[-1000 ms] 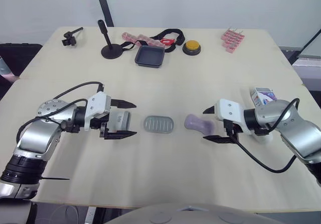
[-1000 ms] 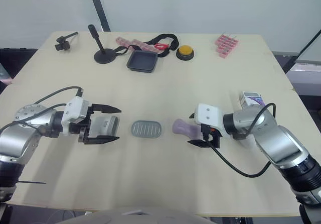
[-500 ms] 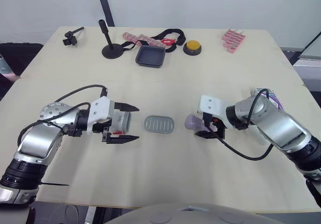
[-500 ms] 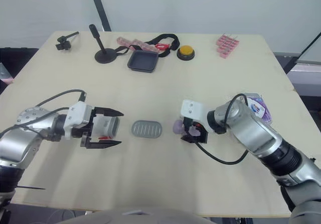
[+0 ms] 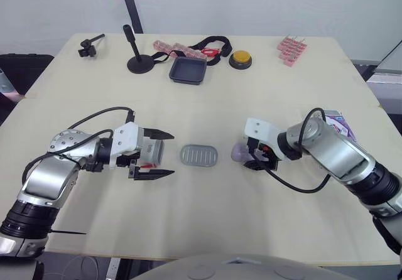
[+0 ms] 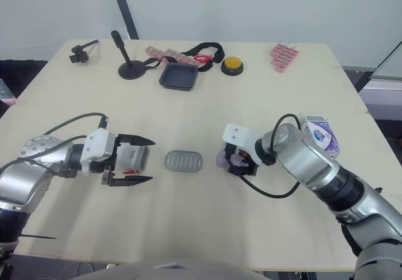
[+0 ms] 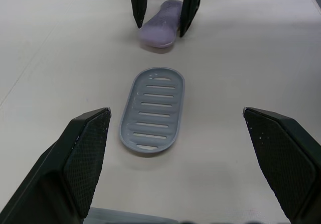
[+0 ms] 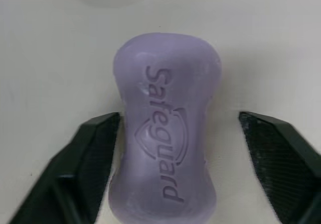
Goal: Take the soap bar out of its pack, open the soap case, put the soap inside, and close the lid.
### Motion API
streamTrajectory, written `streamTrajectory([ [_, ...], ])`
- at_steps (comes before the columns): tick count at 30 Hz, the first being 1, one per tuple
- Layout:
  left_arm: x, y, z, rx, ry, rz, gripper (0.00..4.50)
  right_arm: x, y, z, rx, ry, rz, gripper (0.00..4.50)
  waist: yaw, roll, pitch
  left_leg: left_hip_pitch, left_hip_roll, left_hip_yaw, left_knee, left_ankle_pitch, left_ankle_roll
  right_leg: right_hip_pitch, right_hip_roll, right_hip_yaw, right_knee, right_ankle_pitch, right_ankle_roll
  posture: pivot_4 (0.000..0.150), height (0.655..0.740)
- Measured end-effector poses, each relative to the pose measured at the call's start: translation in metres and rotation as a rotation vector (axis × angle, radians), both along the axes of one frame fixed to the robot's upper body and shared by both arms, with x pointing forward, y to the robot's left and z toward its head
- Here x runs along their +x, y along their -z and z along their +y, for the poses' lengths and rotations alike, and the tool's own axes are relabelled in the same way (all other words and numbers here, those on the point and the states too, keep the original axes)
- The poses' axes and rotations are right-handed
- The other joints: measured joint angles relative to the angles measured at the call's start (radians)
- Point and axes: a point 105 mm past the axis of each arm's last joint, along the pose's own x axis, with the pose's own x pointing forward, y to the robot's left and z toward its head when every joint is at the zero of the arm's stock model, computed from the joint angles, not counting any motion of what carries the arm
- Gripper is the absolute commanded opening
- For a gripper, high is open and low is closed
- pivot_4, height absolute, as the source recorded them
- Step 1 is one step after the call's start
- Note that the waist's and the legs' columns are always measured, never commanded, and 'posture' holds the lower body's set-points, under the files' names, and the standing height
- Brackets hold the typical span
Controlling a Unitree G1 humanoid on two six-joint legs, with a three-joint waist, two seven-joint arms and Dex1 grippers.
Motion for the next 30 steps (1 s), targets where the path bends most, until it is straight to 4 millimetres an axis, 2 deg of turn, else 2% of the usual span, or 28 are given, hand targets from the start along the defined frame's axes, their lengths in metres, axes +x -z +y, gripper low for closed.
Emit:
streamTrajectory([
  [10,0.0,0.002,-0.001,0.001,-0.005,-0.021,4.5,-0.013,0.001,-0.014,-0.043,-0.047,0.023,3.09,0.0,0.0,0.0,0.0,0.0,0.0,0.0,0.0,0.0,0.0,0.0,0.0,0.0,0.0,0.0,0.15,0.74],
  [17,0.003,0.007,0.001,-0.004,-0.016,-0.013,4.5,-0.012,0.002,-0.017,-0.05,-0.049,0.018,3.09,0.001,0.0,0.0,0.0,0.0,0.0,0.0,0.0,0.0,0.0,0.0,0.0,0.0,0.0,0.0,0.15,0.74],
  [20,0.003,0.007,0.0,-0.005,-0.012,-0.022,4.5,-0.011,0.002,-0.017,-0.047,-0.049,0.013,2.38,0.0,0.0,0.0,0.001,0.0,0.0,0.0,0.0,0.0,0.001,0.0,0.0,0.0,0.0,0.0,0.15,0.74],
  [24,0.004,0.007,0.001,0.002,-0.013,-0.029,4.5,-0.01,-0.002,-0.015,-0.036,-0.061,-0.004,1.74,0.0,-0.001,-0.001,0.003,0.0,0.0,0.0,0.0,0.0,0.003,0.0,0.0,0.0,0.0,0.0,0.15,0.74],
  [30,0.004,0.008,0.002,0.006,-0.015,-0.029,4.5,-0.012,-0.003,-0.013,-0.032,-0.074,-0.003,1.73,-0.001,-0.001,-0.001,0.005,0.0,0.0,0.0,0.0,0.0,0.004,0.0,0.0,0.0,0.0,0.0,0.15,0.74],
])
